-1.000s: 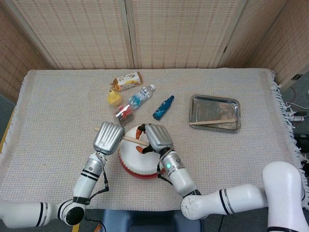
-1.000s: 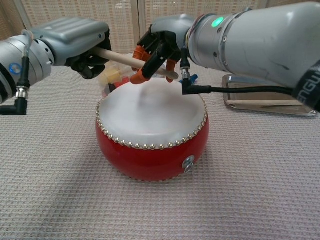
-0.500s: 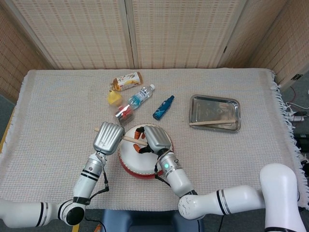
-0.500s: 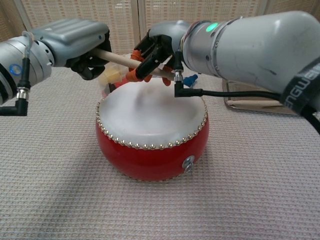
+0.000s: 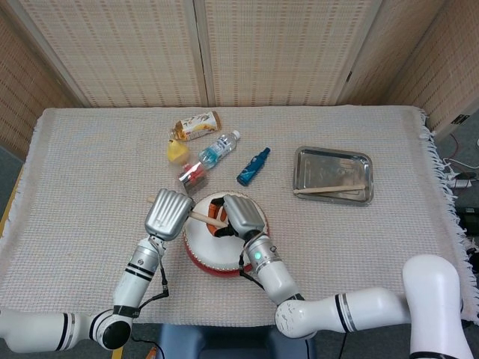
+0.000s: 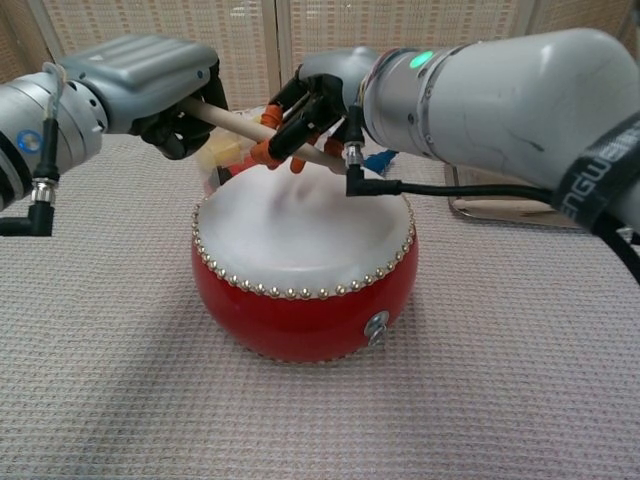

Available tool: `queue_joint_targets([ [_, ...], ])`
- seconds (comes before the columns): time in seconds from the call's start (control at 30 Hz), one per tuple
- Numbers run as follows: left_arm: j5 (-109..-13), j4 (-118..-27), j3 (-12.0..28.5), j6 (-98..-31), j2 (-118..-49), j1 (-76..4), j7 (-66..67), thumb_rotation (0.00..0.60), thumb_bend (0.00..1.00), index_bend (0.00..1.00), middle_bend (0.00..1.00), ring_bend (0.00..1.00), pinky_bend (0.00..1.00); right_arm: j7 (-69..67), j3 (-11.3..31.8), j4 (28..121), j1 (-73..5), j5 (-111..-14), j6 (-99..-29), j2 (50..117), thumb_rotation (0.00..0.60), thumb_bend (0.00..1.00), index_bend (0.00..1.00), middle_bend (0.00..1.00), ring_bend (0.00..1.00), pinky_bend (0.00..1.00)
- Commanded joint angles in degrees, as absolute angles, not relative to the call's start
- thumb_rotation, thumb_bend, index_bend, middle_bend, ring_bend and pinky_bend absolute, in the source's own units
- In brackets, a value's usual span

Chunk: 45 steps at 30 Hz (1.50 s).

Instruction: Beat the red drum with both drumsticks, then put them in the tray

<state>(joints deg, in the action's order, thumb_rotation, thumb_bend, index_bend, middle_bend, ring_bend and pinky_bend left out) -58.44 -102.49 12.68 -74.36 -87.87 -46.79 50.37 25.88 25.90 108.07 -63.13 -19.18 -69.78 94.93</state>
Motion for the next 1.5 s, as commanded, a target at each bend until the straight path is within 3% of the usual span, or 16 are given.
queue_joint_targets([
  [0.03, -59.1, -101.9, 12.8, -75.0, -88.2, -46.8, 50.2, 0.600, 0.74, 0.85, 0.97, 0.97, 1.00, 25.8, 26.0, 108.0, -63.0, -19.1, -69.7, 95.0, 0.600, 0.59, 0.74, 0.53, 0.53, 0.80],
  [0.33, -59.8, -102.8, 12.5, -74.8, -87.6, -46.6, 49.9, 0.600, 0.67, 0.74, 0.93, 0.95, 1.00, 25.7, 26.7, 107.9, -62.8, -19.2, -69.9, 95.1, 0.600, 0.66, 0.82, 0.58, 0.58, 0.83],
  [0.87, -61.4, -103.5, 12.2, -75.5, -86.8, -46.3, 50.3, 0.600, 0.44, 0.35, 0.75, 0.86, 1.00, 22.7, 27.7, 108.6, -61.0, -19.9, -67.4, 93.8, 0.600, 0.67, 0.89, 0.61, 0.61, 0.84],
  [1.17, -62.6, -104.1, 12.0, -75.8, -86.3, -46.0, 50.2, 0.600, 0.35, 0.18, 0.56, 0.72, 1.00, 21.0, 27.0, 107.9, -60.2, -21.0, -65.6, 93.5, 0.600, 0.67, 0.91, 0.62, 0.61, 0.84],
  [1.4, -63.5, -104.1, 12.0, -76.3, -86.2, -45.7, 50.3, 0.600, 0.32, 0.07, 0.37, 0.56, 1.00, 19.8, 26.8, 107.5, -59.9, -22.2, -65.0, 93.4, 0.600, 0.67, 0.91, 0.62, 0.61, 0.84],
  [1.5, -63.5, -104.4, 12.0, -76.2, -86.1, -45.6, 50.3, 0.600, 0.31, 0.04, 0.29, 0.46, 0.94, 19.6, 26.5, 107.4, -59.8, -22.5, -64.9, 93.4, 0.600, 0.67, 0.92, 0.62, 0.61, 0.84],
])
